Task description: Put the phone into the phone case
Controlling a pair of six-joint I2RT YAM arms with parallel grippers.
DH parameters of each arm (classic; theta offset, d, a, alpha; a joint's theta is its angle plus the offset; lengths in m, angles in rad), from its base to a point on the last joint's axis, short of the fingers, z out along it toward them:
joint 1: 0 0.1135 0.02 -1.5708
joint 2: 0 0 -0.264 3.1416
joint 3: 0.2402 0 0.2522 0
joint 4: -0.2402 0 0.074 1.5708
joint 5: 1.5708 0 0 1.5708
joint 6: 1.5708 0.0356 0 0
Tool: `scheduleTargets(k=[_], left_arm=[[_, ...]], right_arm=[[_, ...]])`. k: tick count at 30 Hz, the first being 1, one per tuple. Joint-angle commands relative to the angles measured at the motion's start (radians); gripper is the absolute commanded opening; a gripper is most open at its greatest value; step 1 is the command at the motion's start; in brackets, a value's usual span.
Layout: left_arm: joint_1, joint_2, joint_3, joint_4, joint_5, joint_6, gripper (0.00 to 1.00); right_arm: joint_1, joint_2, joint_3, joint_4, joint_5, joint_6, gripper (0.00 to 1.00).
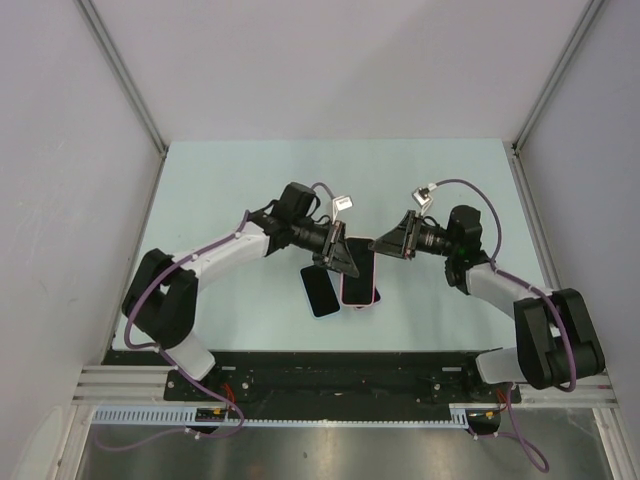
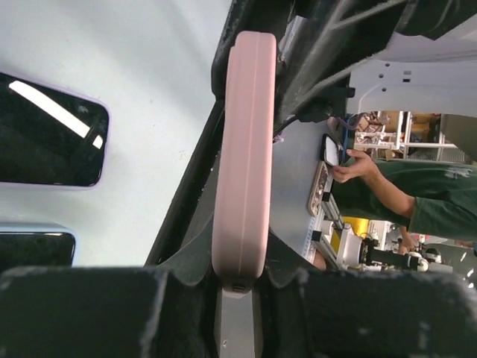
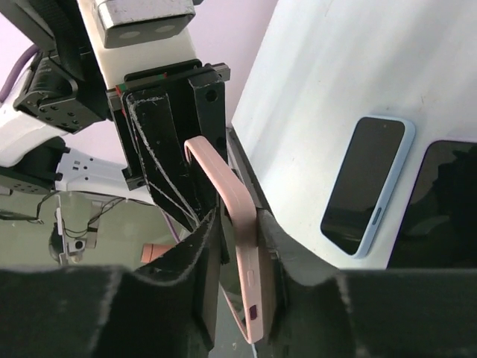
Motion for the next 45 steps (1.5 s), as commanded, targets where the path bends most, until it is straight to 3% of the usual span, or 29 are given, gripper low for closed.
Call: scheduleTargets(k=[1,3,9,16,20,23,26,27,30,37,40,41,43,44,45], left_arm=[[0.006,-0.025,-0.019,-0.002,-0.081,-0.028,0.0],[0.015,-0.054,-0.04,0.07,-0.049,-0.08,0.0],[0.037,-0.108,-0.056,0.167,-0.031,-0.141,0.0],[0.04,-0.134,-0.088,0.294,0.0,-0.219,0.0],[0.041,-0.137,-0.09,0.302,0.012,-0.239,0.0],[0.041,-0.137,-0.094,0.33,-0.005,-0.239,0.0],[0.044,-0.132,-0.091,0.284,-0.058,-0.197,0.0],[0.044,-0.126,-0.087,0.257,-0.081,-0.177,0.0],[0.043,-0.125,-0.07,0.117,-0.176,-0.097,0.0],[0.043,-0.118,-0.067,0.058,-0.203,-0.063,0.0],[0.046,-0.132,-0.067,0.058,-0.18,-0.075,0.0],[0.051,-0.135,-0.068,0.057,-0.169,-0.077,0.0],[0.072,-0.146,-0.076,0.04,-0.147,-0.075,0.0],[0.084,-0.158,-0.08,0.016,-0.143,-0.071,0.0],[0.115,-0.167,-0.085,-0.001,-0.138,-0.065,0.0]], right_arm=[[0.008,-0.063,0.052,-0.139,-0.032,-0.064,0.42],[0.011,-0.084,0.046,-0.221,-0.042,-0.121,0.54],[0.034,-0.152,-0.004,-0.323,-0.066,-0.201,0.71],[0.052,-0.152,-0.033,-0.318,-0.077,-0.209,0.73],[0.063,-0.144,-0.066,-0.23,-0.088,-0.164,0.72],[0.07,-0.137,-0.087,-0.148,-0.1,-0.105,0.6],[0.072,-0.137,-0.098,-0.104,-0.089,-0.058,0.39],[0.074,-0.137,-0.099,-0.094,-0.085,-0.049,0.25],[0.074,-0.137,-0.103,-0.085,-0.068,-0.02,0.01],[0.08,-0.143,-0.101,-0.058,-0.023,0.034,0.01],[0.075,-0.155,-0.101,-0.058,0.0,0.044,0.36],[0.074,-0.16,-0.103,-0.067,0.016,0.041,0.59],[0.057,-0.174,-0.101,-0.103,0.029,0.025,0.75],[0.049,-0.178,-0.101,-0.116,0.029,0.015,0.98],[0.034,-0.193,-0.101,-0.128,0.027,-0.009,1.0]])
